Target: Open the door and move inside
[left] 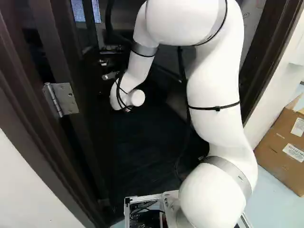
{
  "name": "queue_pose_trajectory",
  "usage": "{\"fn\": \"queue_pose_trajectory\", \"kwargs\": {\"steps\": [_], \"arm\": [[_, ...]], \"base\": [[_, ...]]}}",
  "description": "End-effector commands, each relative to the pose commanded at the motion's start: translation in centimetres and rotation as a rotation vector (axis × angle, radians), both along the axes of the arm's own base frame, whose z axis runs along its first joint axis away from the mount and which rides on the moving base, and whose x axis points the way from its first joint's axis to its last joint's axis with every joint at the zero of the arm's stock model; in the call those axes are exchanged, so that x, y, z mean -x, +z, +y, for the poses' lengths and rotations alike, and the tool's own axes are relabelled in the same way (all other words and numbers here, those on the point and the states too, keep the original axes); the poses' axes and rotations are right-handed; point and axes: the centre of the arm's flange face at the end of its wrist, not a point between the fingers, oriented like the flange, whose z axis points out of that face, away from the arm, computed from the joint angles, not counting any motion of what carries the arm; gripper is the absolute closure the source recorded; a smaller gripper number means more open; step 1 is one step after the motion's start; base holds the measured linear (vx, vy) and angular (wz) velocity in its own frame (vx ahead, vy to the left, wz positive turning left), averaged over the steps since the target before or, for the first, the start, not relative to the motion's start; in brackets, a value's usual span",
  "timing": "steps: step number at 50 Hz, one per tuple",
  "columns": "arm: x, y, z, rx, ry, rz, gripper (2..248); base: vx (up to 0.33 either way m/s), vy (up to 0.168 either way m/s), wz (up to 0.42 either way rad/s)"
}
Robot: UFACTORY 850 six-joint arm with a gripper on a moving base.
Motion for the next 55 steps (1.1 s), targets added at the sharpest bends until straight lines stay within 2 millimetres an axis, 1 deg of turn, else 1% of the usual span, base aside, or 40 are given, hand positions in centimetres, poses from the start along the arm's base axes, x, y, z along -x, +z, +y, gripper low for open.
{"fn": "queue_pose_trajectory", "kwargs": {"steps": [26, 55], "arm": [[-1.1, -0.4, 4.0, -0.008, 0.054, -0.018, 3], [-2.2, -0.9, 8.0, -0.002, 0.137, -0.049, 3]], "base": [[0.0, 0.0, 0.0], [0.0, 0.0, 0.0]]}}
